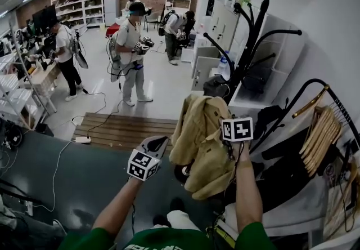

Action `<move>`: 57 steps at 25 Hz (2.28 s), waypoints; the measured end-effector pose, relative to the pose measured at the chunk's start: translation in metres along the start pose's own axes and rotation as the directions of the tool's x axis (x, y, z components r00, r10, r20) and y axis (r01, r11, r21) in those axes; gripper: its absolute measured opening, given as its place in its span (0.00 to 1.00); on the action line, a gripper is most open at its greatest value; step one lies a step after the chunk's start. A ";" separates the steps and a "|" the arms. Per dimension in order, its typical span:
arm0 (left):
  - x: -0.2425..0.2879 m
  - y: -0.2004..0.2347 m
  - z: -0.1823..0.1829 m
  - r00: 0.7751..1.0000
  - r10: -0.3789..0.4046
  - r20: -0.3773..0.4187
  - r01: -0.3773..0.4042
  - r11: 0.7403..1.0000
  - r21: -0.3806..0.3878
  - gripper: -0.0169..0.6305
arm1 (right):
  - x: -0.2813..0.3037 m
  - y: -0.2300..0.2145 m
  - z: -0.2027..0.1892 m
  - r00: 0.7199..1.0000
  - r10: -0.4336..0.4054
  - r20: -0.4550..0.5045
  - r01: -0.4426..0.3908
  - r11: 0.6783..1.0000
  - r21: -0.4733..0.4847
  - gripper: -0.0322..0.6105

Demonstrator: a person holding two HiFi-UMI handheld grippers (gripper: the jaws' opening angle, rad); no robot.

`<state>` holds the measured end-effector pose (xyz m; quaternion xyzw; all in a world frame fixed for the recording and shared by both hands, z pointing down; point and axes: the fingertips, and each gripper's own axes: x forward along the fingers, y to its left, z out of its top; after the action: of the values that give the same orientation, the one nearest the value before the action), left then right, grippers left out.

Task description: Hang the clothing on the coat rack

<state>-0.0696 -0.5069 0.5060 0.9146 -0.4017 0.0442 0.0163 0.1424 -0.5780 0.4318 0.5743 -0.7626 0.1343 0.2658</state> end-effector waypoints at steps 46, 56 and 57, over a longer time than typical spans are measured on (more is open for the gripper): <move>0.079 0.049 -0.014 1.000 -0.015 -0.025 0.015 1.000 -0.026 0.03 | 0.087 -0.045 -0.009 0.999 -0.002 -0.042 0.004 0.998 0.058 0.27; 0.064 0.038 -0.005 1.000 -0.015 -0.014 0.015 1.000 -0.008 0.03 | 0.026 -0.030 -0.002 0.997 -0.038 0.066 0.036 0.999 0.024 0.30; 0.062 0.035 -0.004 1.000 -0.016 -0.012 0.016 1.000 -0.008 0.03 | 0.022 -0.025 -0.002 0.997 -0.031 0.074 0.029 0.999 0.019 0.30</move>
<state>-0.0540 -0.5763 0.5160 0.9174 -0.3944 0.0482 0.0226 0.1622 -0.6018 0.4431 0.5927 -0.7620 0.1157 0.2341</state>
